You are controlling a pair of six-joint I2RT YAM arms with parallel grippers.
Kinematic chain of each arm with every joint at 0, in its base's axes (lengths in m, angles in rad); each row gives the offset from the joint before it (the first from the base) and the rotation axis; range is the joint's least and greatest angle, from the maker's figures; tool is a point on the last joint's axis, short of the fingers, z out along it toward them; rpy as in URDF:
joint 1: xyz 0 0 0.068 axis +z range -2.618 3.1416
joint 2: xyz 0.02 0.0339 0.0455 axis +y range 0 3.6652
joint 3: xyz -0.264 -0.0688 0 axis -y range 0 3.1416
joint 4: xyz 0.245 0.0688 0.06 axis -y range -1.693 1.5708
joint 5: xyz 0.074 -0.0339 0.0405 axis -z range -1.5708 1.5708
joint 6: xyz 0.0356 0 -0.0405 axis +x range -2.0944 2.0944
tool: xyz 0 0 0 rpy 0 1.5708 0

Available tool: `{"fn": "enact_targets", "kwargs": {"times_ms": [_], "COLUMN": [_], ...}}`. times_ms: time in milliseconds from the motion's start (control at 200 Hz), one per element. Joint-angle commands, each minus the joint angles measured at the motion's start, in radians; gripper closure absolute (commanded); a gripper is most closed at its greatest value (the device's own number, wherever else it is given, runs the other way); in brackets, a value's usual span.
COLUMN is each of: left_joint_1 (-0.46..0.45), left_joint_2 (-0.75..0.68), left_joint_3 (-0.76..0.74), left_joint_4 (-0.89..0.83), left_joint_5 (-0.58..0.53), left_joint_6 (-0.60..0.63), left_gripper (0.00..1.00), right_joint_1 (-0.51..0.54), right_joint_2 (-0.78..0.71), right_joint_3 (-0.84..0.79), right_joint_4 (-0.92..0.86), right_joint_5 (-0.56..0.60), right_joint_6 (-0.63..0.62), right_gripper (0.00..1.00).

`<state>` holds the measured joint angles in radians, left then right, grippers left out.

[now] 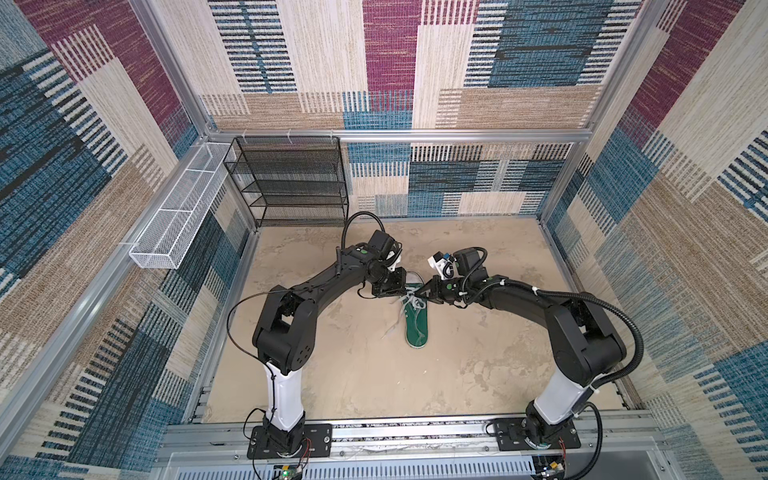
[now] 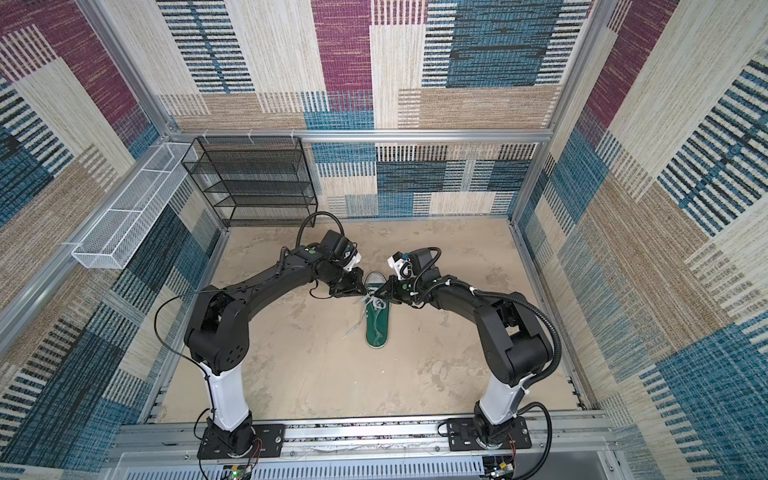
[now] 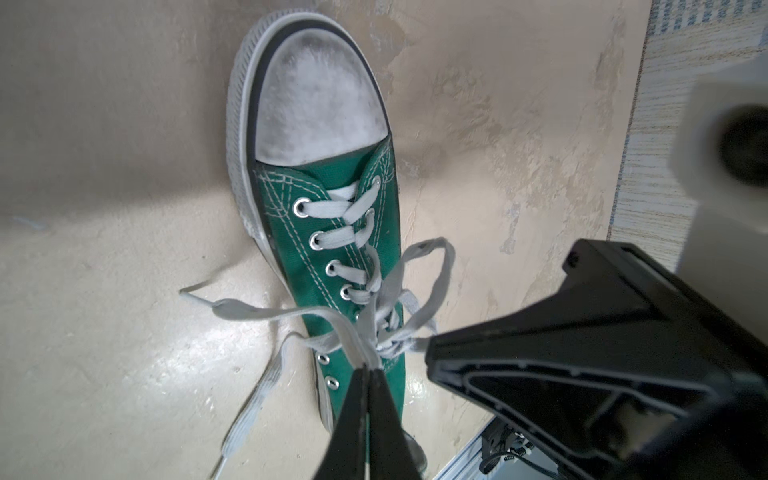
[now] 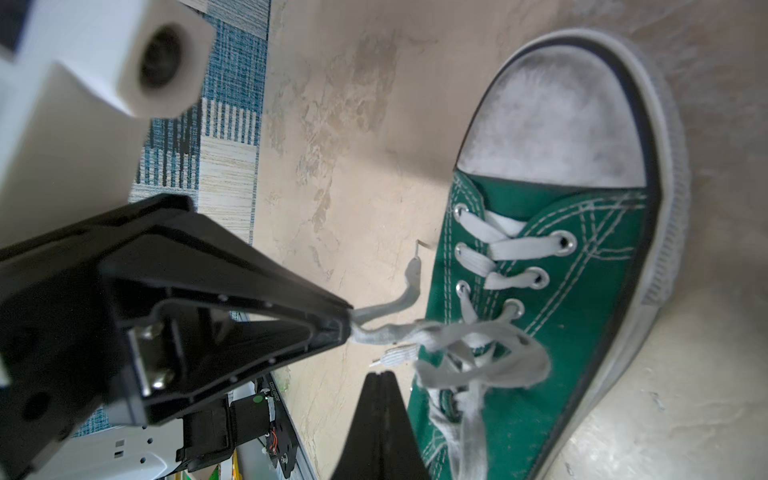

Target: Tie the shoes

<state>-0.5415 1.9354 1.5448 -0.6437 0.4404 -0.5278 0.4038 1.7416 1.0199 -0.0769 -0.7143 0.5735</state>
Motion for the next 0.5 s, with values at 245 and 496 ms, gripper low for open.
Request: {"fn": "enact_targets", "kwargs": {"times_ms": [245,496], "left_joint_1": [-0.017,-0.055], "left_joint_2": [-0.019,0.017], "left_joint_3": [0.001,0.021], "left_joint_4": [-0.010,-0.007], "left_joint_5": [0.002,0.012], "left_joint_6": [-0.022,-0.034], "left_gripper": [0.93,0.95], "right_joint_1": [0.000,0.000], "right_joint_2": [0.083,0.071], "right_joint_3": [0.035,0.024], "right_joint_4": [0.022,0.025], "right_joint_5": [0.032,0.041], "right_joint_6": [0.001,0.002], "right_gripper": [1.00,1.00]}}
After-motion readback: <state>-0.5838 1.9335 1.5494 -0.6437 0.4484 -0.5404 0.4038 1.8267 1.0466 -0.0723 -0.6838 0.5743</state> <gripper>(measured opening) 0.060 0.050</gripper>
